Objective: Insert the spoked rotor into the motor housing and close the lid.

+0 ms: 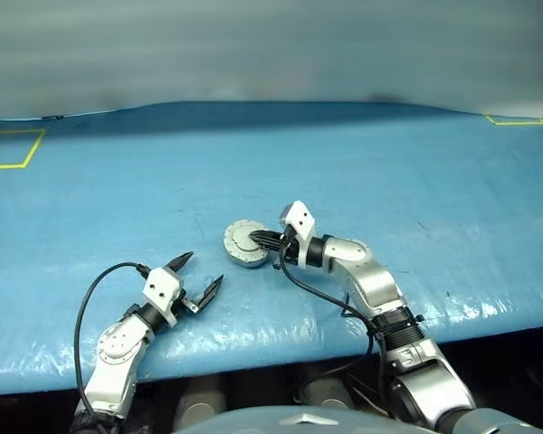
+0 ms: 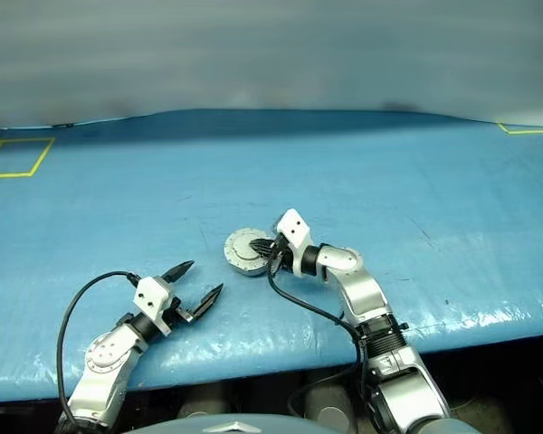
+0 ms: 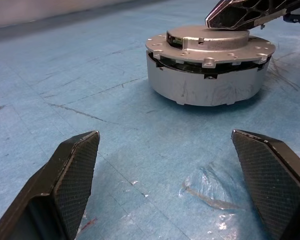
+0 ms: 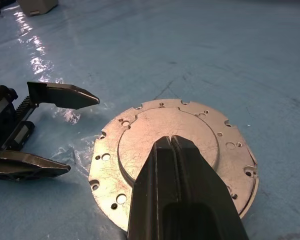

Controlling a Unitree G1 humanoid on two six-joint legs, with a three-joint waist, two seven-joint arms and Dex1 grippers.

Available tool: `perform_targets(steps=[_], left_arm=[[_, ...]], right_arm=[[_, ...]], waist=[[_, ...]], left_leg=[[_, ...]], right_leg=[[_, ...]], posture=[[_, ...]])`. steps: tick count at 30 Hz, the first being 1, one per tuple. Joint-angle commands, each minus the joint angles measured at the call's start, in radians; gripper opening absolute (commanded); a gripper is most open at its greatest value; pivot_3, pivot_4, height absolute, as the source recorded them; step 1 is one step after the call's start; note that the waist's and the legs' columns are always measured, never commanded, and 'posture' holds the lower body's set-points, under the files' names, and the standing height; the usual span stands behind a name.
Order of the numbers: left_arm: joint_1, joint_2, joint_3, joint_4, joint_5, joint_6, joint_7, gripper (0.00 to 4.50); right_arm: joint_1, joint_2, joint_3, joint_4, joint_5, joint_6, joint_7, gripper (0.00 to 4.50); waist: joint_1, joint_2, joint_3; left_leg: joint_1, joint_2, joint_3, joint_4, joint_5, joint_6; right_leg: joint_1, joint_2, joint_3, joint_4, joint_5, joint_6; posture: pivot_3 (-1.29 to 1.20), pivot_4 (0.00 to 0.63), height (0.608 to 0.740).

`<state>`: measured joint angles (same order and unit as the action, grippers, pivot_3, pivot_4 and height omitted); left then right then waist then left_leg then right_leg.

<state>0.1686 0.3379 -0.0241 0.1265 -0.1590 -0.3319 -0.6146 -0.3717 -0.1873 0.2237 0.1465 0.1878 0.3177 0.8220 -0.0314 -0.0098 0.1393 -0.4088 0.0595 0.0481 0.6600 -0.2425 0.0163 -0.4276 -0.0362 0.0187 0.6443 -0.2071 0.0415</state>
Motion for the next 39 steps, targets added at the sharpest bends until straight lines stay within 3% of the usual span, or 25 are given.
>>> perform_targets(steps=[1,10,27,31,39], left_arm=[[-0.003,0.0,-0.014,0.003,0.005,0.008,-0.011,4.5],[-0.006,-0.01,-0.029,0.009,0.011,0.008,-0.011,4.5],[0.006,-0.008,-0.034,0.003,0.015,0.007,-0.006,4.5],[0.001,-0.007,-0.035,0.003,0.014,0.008,-0.005,4.5],[-0.001,-0.009,-0.04,0.006,0.013,0.009,-0.007,4.5]], right_arm=[[0.004,0.002,0.004,-0.069,0.008,-0.01,-0.012,0.92],[-0.008,0.032,0.058,-0.036,-0.063,-0.058,-0.083,3.86],[-0.038,0.03,0.063,0.05,-0.105,-0.114,-0.118,3.86],[-0.029,0.014,0.071,0.032,-0.103,-0.101,-0.097,3.04],[-0.062,-0.004,0.06,-0.026,-0.059,-0.05,-0.042,3.01]], waist=[[0.002,0.001,0.0],[0.01,0.001,0.0],[0.01,0.0,0.0],[0.01,0.0,0.0],[0.012,0.001,0.0]], left_leg=[[-0.001,0.0,0.0,0.0,0.0,0.0],[-0.002,0.0,0.0,0.0,0.0,0.0],[-0.001,0.0,0.0,0.0,0.0,0.0],[-0.001,0.0,0.0,0.0,0.0,0.0],[-0.002,0.0,0.0,0.0,0.0,0.0]], right_leg=[[-0.001,0.0,0.0,0.0,0.0,0.0],[-0.001,0.0,0.0,0.0,0.0,0.0],[-0.001,0.0,0.0,-0.001,0.0,0.0],[-0.001,0.0,0.0,-0.001,0.0,0.0],[-0.001,0.0,0.0,-0.001,0.0,0.0]], posture=[[0.0,0.15,0.74],[0.0,0.15,0.74],[0.0,0.15,0.74],[0.0,0.15,0.74],[0.0,0.15,0.74]])
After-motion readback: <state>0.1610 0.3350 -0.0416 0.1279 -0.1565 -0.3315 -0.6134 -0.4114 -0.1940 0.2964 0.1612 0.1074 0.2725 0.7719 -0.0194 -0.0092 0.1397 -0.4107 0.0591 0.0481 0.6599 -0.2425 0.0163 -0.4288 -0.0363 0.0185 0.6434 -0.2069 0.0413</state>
